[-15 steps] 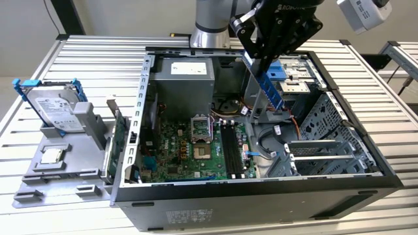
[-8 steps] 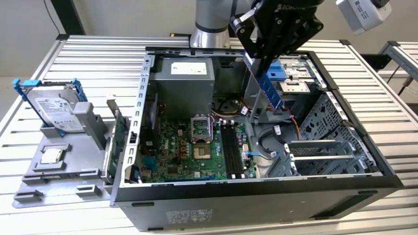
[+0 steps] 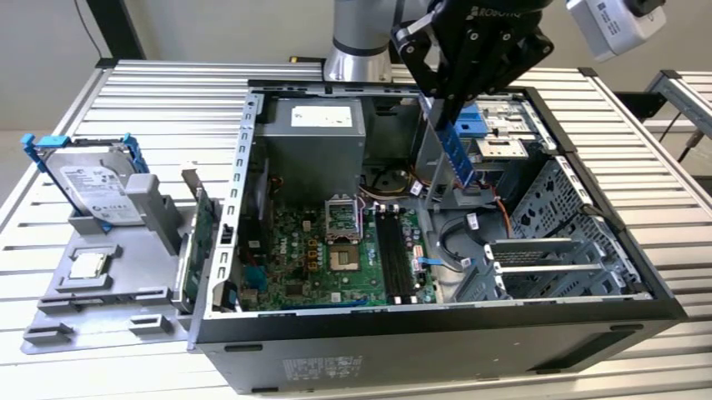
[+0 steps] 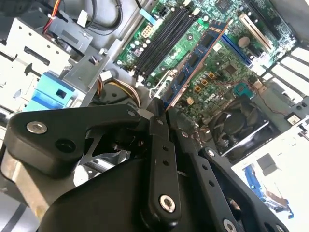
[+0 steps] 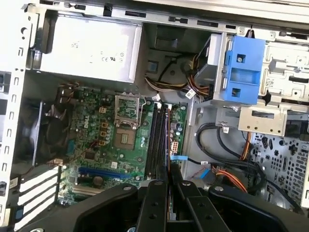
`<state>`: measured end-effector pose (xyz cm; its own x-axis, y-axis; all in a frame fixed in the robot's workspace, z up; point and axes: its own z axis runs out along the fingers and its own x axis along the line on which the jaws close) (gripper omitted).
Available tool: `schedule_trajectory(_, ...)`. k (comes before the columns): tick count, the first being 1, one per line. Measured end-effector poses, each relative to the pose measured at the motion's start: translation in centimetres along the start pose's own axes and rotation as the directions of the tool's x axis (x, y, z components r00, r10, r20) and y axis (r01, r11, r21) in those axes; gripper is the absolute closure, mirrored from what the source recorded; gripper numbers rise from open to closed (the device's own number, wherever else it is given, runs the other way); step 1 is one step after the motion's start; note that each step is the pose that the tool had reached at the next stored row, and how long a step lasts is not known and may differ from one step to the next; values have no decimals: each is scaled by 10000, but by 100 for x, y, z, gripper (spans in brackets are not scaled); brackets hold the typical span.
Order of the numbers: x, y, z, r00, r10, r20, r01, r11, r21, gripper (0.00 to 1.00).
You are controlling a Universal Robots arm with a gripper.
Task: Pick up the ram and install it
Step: 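Insert the ram into the slot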
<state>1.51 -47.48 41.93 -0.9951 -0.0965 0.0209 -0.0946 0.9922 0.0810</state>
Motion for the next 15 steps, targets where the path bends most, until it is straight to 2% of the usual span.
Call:
schedule_trajectory(8, 0, 0, 1, 9979, 652, 52, -652, 9979, -16, 100)
schedule_trajectory(15, 0, 0, 2, 9974, 721, 58, -721, 9974, -15, 100)
